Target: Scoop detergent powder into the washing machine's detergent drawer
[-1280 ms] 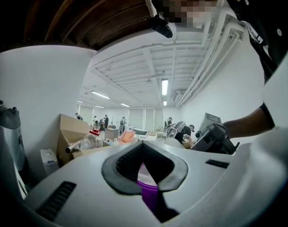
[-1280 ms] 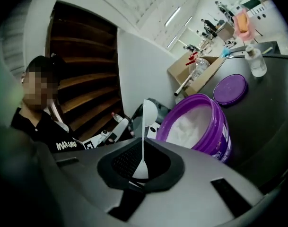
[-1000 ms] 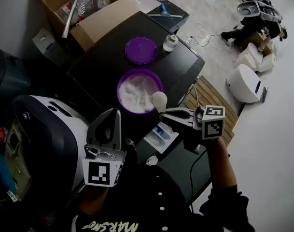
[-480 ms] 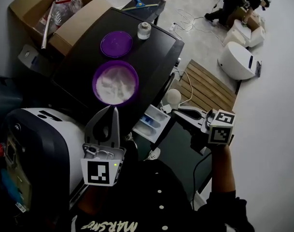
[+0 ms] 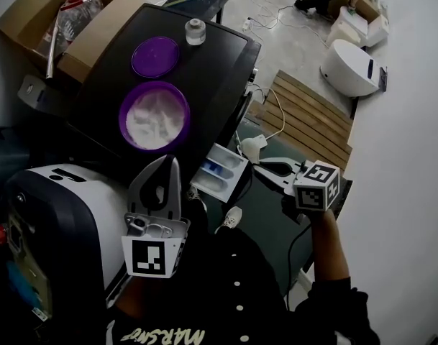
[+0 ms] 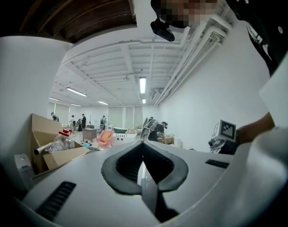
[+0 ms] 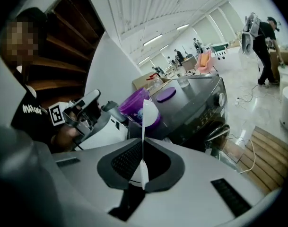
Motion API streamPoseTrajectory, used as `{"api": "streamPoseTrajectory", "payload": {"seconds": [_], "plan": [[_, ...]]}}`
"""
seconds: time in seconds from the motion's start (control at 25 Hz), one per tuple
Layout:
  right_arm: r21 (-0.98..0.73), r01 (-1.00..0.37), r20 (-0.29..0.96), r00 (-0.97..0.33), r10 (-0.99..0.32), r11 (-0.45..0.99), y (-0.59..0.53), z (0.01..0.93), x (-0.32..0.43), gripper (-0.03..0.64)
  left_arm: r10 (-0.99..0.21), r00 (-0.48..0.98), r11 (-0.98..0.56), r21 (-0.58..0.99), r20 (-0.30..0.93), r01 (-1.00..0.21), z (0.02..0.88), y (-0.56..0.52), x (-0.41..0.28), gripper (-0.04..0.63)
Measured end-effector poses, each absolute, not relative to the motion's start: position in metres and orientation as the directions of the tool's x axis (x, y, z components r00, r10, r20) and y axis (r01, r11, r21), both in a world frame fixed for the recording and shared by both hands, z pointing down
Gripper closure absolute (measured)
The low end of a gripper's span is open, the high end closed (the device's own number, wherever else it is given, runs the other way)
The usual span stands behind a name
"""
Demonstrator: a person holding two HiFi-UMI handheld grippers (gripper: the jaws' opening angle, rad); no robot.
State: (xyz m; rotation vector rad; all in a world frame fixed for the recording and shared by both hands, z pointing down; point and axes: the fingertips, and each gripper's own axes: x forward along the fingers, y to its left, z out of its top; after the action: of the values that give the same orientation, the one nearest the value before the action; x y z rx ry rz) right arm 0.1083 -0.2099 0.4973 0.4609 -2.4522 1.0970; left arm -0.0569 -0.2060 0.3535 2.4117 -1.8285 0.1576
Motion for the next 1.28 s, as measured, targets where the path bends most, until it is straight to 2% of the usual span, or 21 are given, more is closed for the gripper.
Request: {"api": "streamPoseTrajectory", "payload": {"seconds": [0.2, 0.6, 0.8, 1.28], "plan": [[-0.483, -0.512, 0.656, -0.749, -0.094, 0.71, -0.201, 0.548, 0.11, 0.584, -0.935, 0.3, -0.299, 0.033, 0.189, -0.954, 0.368, -0.199, -0.046, 0.581], [-0.362, -0.491, 0.778, -0.627, -0.033, 0.792, -0.197, 0.591, 0.097, 0.584, -0.917, 0.303, -0.303, 0.04, 0.261, -0.952, 0.398, -0.189, -0.05, 0.581], [-0.226, -0.444, 0.848, -0.528, -0.049, 0.867, -0.202, 0.602, 0.096, 0.584, -0.912, 0.301, -0.298, 0.053, 0.28, -0.953, 0.41, -0.188, -0.052, 0.581], [0.029, -0.345, 0.915, -0.369, -0.164, 0.938, -0.203, 0.623, 0.095, 0.584, -0.908, 0.277, -0.264, 0.085, 0.313, -0.961, 0.433, -0.189, -0.06, 0.581]]}}
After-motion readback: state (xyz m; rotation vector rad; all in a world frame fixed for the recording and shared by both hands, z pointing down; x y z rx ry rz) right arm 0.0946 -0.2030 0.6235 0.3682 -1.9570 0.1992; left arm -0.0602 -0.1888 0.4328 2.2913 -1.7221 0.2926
